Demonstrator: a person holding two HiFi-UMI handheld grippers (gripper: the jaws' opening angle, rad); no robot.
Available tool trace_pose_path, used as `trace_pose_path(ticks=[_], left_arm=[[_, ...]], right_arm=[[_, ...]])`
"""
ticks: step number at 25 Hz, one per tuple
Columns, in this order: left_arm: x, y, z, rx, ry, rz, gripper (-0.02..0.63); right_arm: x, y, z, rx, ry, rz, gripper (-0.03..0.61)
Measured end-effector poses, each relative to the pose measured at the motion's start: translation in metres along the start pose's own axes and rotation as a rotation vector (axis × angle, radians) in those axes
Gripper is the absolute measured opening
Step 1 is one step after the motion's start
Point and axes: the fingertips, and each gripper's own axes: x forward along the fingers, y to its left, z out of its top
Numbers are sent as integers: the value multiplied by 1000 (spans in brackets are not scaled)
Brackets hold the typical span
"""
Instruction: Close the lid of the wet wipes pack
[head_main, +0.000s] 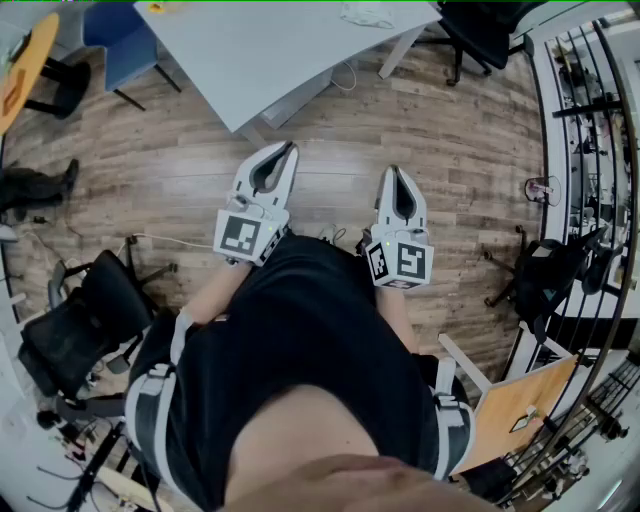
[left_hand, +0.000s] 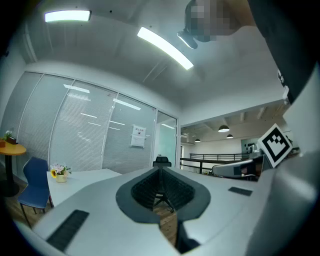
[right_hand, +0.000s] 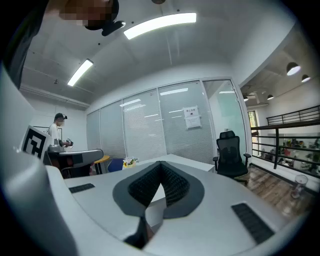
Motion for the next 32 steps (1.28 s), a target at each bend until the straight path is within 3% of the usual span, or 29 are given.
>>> trace_pose_path(ticks=[10,11,13,14,21,32], left_arm=[[-2,3,2,-3,-4,-2,38],[-3,4,1,-4,-3,-2,38],[-4,7,0,-5,-1,-5,38],[-4,9,-1,-4,-1,-7,38],[-12,30,-5,-23,6,-13,38],[0,98,-21,-40,35,-60,38]], right_arm=[[3,-1,7,-12,-30,-26,23],[5,-1,7,-8,-30,-31,38],[10,1,4,6,-22,-26,175],[12,2,3,7,-17,-24,186],[26,16,-3,-6,5,-42,186],[78,49,-14,3,17,-92,184]])
